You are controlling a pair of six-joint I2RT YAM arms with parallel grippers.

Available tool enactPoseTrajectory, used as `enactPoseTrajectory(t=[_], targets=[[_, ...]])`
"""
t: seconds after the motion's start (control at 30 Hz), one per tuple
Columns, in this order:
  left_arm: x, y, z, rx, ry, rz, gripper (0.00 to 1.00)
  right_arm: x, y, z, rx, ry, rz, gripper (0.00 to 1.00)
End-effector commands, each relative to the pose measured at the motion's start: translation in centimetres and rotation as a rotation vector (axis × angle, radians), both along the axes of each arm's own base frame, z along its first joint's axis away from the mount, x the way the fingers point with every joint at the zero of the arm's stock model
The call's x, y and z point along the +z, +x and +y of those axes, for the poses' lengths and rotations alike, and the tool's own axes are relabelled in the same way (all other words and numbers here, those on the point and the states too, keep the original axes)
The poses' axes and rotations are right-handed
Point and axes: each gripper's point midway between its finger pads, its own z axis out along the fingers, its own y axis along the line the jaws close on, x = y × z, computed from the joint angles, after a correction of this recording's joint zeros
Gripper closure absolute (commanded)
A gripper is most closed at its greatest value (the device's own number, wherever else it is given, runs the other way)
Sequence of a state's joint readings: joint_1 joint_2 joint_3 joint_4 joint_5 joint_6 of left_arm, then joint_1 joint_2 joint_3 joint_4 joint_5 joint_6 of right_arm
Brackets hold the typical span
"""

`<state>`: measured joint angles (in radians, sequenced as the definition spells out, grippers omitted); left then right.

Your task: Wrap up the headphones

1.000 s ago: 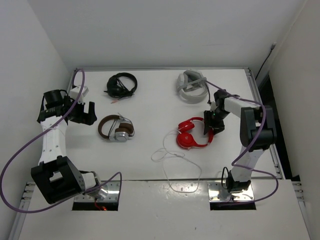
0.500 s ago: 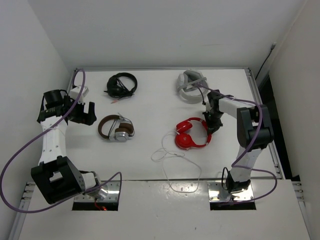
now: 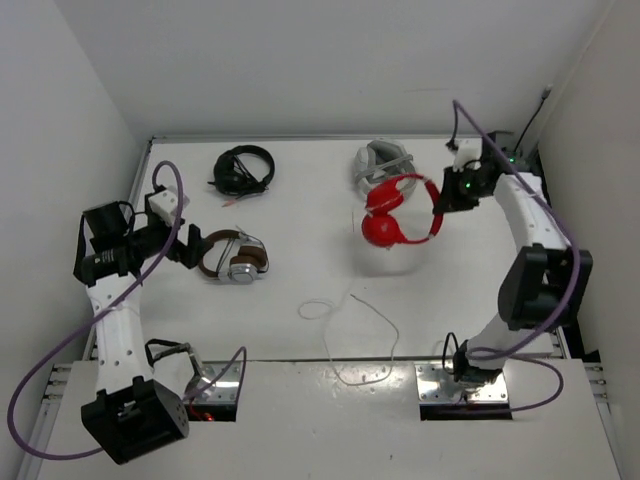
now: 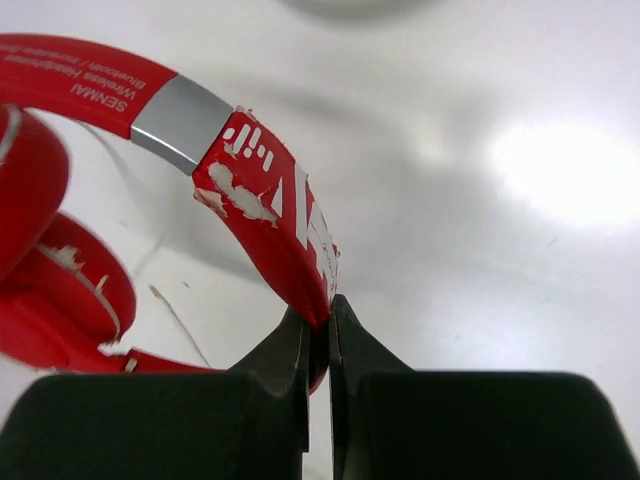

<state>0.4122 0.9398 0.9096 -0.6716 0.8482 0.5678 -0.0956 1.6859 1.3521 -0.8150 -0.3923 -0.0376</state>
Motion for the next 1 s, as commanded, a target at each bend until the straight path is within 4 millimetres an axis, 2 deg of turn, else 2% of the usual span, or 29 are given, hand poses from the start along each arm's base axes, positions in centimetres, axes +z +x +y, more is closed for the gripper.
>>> enactPoseTrajectory(t=[0.0,0.03,0.1,0.13,0.17,0.27,0.4,0.47,0.5,0.53,0.6,0.63,0.67,0.7,0.73,0.77,0.8,0.83,0.87,0.9,0.93,0.97], targets=[[1.7,-1.3,-3.6,-0.181,-0.137,-0.082,0.0,9.9,-0.3,2.7,0.185,0.169,-0.249,1.0],[2.2,-1.7,-4.4,-0.214,-0.162,-0.092,0.0,11.5,-1.3,3.2,0.209,0.204,-0.272,1.0],[3.1,-2.6,-5.9,-0.274,-0.247,-0.092,0.0,13.6,-2.1,3.8,0.247,0.222,-0.32,1.0],[3.1,-2.8,-6.4,-0.288,-0.279,-0.077,0.0,14.2,-2.6,4.1,0.258,0.239,-0.329,1.0],[3.3,-3.0,-7.2,-0.3,-0.333,-0.048,0.0,16.0,-3.4,4.6,0.278,0.256,-0.37,1.0],[3.4,-3.4,-8.6,-0.343,-0.396,-0.027,0.0,19.1,-4.7,6.0,0.324,0.255,-0.45,1.0],[3.3,-4.4,-11.5,-0.462,-0.376,-0.024,0.0,21.7,-5.9,7.8,0.342,0.258,-0.513,1.0],[5.7,-2.5,-11.3,-0.426,-0.256,-0.125,0.0,22.3,-6.1,8.2,0.34,0.248,-0.528,1.0],[6.9,-0.6,-11.0,-0.389,-0.212,-0.176,0.0,22.2,-6.0,8.1,0.327,0.245,-0.522,1.0],[9.7,1.5,-10.1,-0.292,-0.175,-0.224,0.0,22.5,-6.3,8.1,0.322,0.248,-0.526,1.0],[10.6,3.3,-9.9,-0.267,-0.17,-0.196,0.0,22.9,-6.5,8.2,0.316,0.252,-0.539,1.0],[9.7,4.7,-10.2,-0.276,-0.185,-0.134,0.0,22.9,-6.4,8.1,0.301,0.25,-0.533,1.0],[10.7,5.3,-10.6,-0.288,-0.185,-0.134,0.0,23.3,-6.4,8.0,0.292,0.243,-0.548,1.0],[9.2,5.7,-11.6,-0.315,-0.197,-0.08,0.0,23.4,-6.0,7.6,0.273,0.236,-0.558,1.0],[9.3,5.3,-12.4,-0.345,-0.202,-0.077,0.0,23.3,-6.0,7.5,0.267,0.229,-0.558,1.0],[7.0,5.1,-13.2,-0.359,-0.207,-0.028,0.0,23.8,-6.1,7.3,0.242,0.228,-0.567,1.0],[6.3,5.4,-14.0,-0.375,-0.195,-0.051,0.0,24.1,-5.5,6.8,0.218,0.219,-0.585,1.0],[5.7,4.6,-15.8,-0.415,-0.198,-0.056,0.0,24.7,-5.6,6.7,0.202,0.209,-0.609,1.0],[3.1,3.6,-16.4,-0.415,-0.194,-0.031,0.0,25.1,-5.4,6.1,0.167,0.201,-0.623,1.0],[1.5,3.1,-18.0,-0.43,-0.194,-0.048,0.0,25.8,-5.4,5.7,0.134,0.2,-0.65,1.0],[2.7,2.7,-19.2,-0.474,-0.196,-0.104,0.0,26.2,-5.4,5.5,0.127,0.187,-0.674,1.0],[0.6,2.5,-19.7,-0.454,-0.174,-0.081,0.0,26.6,-5.1,4.8,0.075,0.176,-0.685,1.0]])
